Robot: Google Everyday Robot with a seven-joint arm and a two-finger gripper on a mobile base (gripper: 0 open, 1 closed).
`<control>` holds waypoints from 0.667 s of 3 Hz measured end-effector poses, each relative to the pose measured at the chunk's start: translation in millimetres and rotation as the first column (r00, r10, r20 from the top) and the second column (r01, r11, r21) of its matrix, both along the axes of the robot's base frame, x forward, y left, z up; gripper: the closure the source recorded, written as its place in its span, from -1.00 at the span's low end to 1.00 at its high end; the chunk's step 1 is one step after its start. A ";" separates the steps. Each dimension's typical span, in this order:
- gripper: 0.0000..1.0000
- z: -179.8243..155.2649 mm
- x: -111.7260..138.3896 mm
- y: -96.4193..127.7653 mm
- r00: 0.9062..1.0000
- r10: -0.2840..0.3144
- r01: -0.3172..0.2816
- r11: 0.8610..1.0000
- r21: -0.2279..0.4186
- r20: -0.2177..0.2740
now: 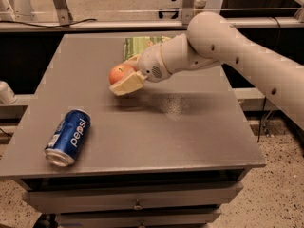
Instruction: Move apple near pepsi can
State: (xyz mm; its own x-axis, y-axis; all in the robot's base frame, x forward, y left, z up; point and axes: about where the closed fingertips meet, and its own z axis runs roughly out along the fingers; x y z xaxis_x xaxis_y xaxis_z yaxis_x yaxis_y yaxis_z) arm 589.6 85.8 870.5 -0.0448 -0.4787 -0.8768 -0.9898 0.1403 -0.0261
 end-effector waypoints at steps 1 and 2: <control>1.00 2.8 -8.3 4.7 1.000 0.026 -0.026 1.000 -0.003 0.007; 1.00 2.4 -33.5 8.9 0.998 0.058 -0.058 0.998 0.003 0.014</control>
Offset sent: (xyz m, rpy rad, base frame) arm -0.0672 0.0087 -0.0033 0.0083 -0.0152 0.0937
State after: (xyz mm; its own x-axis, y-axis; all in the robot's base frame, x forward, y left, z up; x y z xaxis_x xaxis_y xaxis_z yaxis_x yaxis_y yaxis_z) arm 556.1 94.7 872.9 -0.0044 -0.4770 -0.8789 -0.9958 0.0824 -0.0397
